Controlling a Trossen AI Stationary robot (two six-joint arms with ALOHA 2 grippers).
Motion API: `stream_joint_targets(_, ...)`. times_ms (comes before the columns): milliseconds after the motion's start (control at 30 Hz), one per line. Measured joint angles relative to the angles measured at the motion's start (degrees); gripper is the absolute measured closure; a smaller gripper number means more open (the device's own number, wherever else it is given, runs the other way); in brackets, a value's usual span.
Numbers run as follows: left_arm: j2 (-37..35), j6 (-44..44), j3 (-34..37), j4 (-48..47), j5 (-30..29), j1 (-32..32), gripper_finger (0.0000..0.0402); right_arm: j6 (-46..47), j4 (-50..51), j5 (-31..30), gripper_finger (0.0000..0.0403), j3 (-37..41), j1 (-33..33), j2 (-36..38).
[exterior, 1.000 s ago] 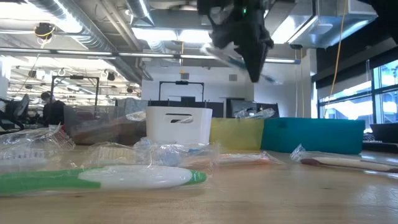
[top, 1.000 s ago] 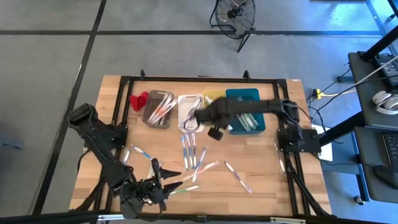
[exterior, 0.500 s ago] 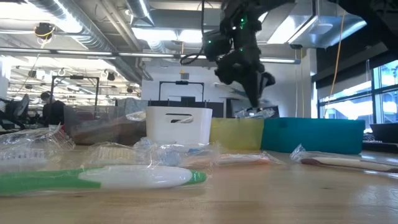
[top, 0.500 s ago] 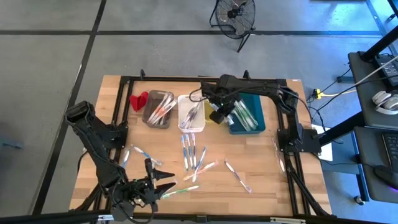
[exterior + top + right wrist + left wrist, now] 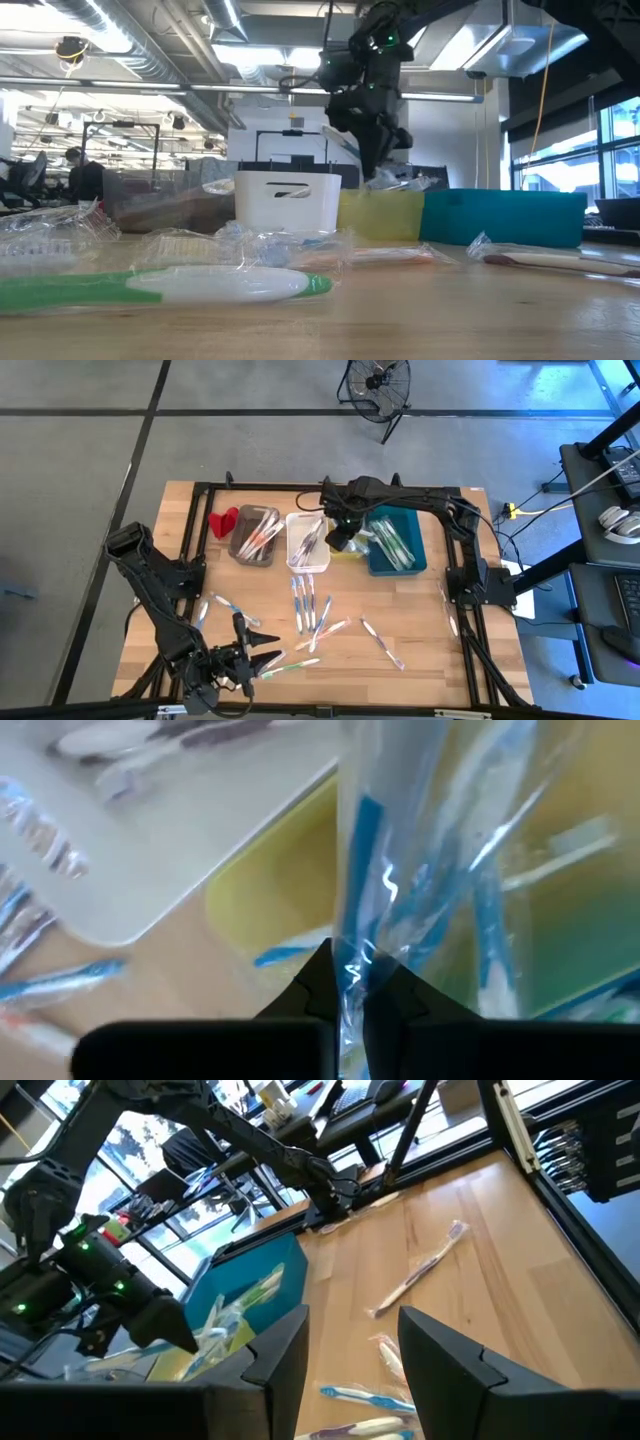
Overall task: Pick & Place Toothbrushes
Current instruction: Put the blue toothbrush into the yellow bin
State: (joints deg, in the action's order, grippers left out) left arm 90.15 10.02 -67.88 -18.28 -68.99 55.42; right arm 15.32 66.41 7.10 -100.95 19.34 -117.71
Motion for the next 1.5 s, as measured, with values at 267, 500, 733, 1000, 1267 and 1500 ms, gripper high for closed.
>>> stream_joint_targets(267,0.0,0.4,0.0,0.0,0.0,0.0,0.0255,-0.7,-1.6,-3.2,0.0381,0.0,0.1,-1.4)
stream_joint_targets(500,0.0,0.3,0.0,0.0,0.1,0.0,0.0256,-1.2,0.9,-1.7,0.0385,0.0,0.1,-1.9)
stream_joint_targets(733,0.0,0.3,0.0,0.0,0.1,0.0,0.0256,-1.3,3.0,-1.7,0.0384,-0.1,0.1,-1.6)
stream_joint_targets(1000,0.0,0.3,0.0,0.0,0.1,0.0,0.0258,-0.7,7.0,1.3,0.0383,-2.5,0.1,-1.6)
stream_joint_targets(1267,0.0,0.3,0.0,-0.1,0.1,0.0,0.0258,3.0,12.8,6.7,0.0387,-5.0,0.1,-1.5)
stream_joint_targets(1500,0.0,1.2,0.0,0.0,0.1,0.0,0.0258,5.3,13.6,8.8,0.0386,-5.0,0.9,-1.5)
